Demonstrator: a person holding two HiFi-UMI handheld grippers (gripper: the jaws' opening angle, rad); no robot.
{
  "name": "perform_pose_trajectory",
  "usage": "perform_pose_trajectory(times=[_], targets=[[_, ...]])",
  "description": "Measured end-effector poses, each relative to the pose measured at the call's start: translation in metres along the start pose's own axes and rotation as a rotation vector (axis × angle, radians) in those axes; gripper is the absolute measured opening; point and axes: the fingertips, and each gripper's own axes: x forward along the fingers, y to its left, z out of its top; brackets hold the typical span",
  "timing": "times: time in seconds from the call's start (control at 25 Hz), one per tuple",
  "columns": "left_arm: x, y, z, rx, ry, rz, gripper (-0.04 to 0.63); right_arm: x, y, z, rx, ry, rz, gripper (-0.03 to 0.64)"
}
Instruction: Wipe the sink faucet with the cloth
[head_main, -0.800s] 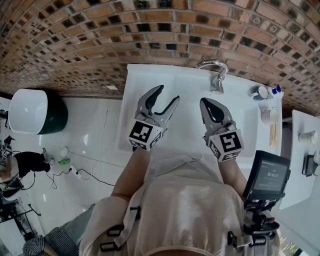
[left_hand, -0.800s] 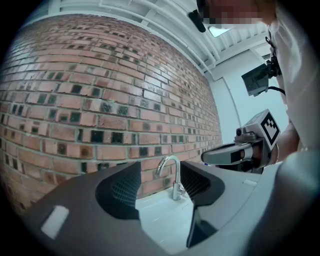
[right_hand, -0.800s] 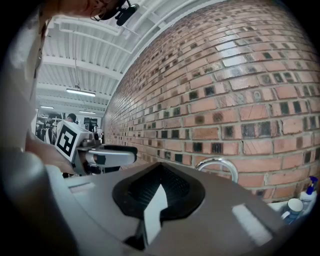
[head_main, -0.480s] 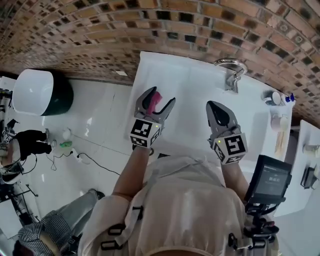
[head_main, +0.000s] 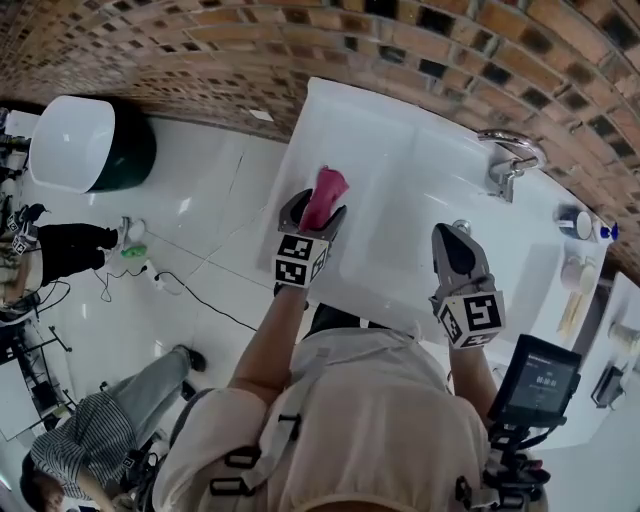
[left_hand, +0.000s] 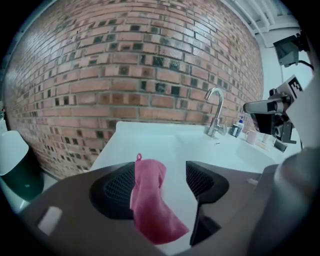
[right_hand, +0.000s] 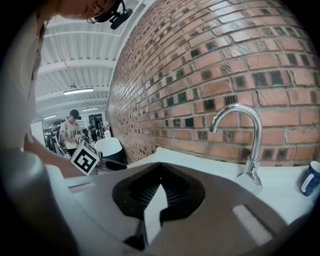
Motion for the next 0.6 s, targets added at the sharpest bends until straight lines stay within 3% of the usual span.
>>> perform_pose_trajectory(times=[0.28,0.48,0.6], targets=[[0.030,0.022,-0.045,-0.028,0.148,0.016,0.281,0.022,-0.006,-0.019,0.017,0.041,0.010,-0.009],[0.032,0.032,-0.053,0.056,0.194,0.085,0.130,0.030,-0.004,-0.020,0.024,0.059,0.024,-0.009],[0.032,0.035,-0.053,0.067,0.198,0.102,0.110,0.031,-0.006,-0.018,0.015,0.057,0.020,-0.009]])
